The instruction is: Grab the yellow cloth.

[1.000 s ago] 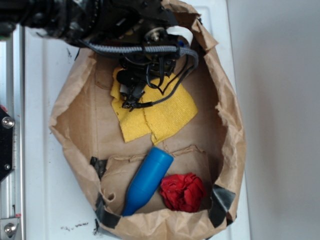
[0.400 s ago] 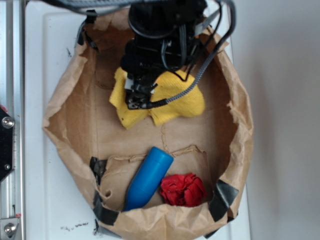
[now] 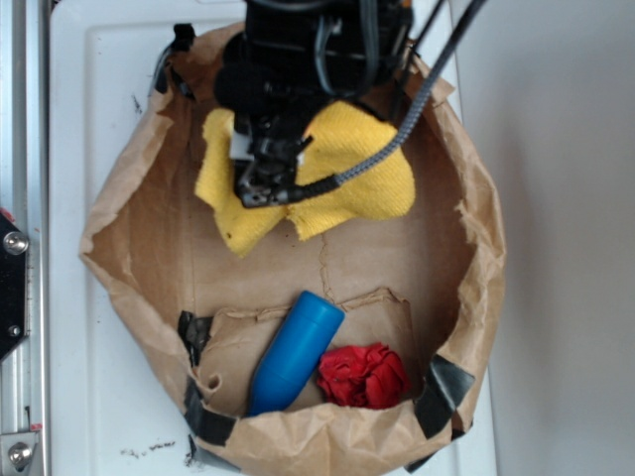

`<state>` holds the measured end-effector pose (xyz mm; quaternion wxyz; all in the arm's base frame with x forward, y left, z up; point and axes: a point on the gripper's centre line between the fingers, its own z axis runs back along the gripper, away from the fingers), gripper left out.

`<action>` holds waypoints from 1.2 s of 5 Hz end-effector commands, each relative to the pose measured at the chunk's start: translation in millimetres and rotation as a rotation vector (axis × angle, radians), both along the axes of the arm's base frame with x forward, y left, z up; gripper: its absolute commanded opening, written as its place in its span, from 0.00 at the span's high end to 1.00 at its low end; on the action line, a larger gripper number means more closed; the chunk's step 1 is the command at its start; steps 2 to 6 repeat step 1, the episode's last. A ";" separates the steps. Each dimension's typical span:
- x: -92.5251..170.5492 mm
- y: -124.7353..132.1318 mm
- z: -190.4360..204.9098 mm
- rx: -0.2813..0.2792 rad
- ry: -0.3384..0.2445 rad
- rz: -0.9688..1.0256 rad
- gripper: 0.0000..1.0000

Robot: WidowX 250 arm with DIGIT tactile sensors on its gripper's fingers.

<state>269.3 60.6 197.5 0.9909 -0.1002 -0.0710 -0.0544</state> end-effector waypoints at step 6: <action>-7.6 -15.1 31.0 0.162 -0.111 -0.006 1.00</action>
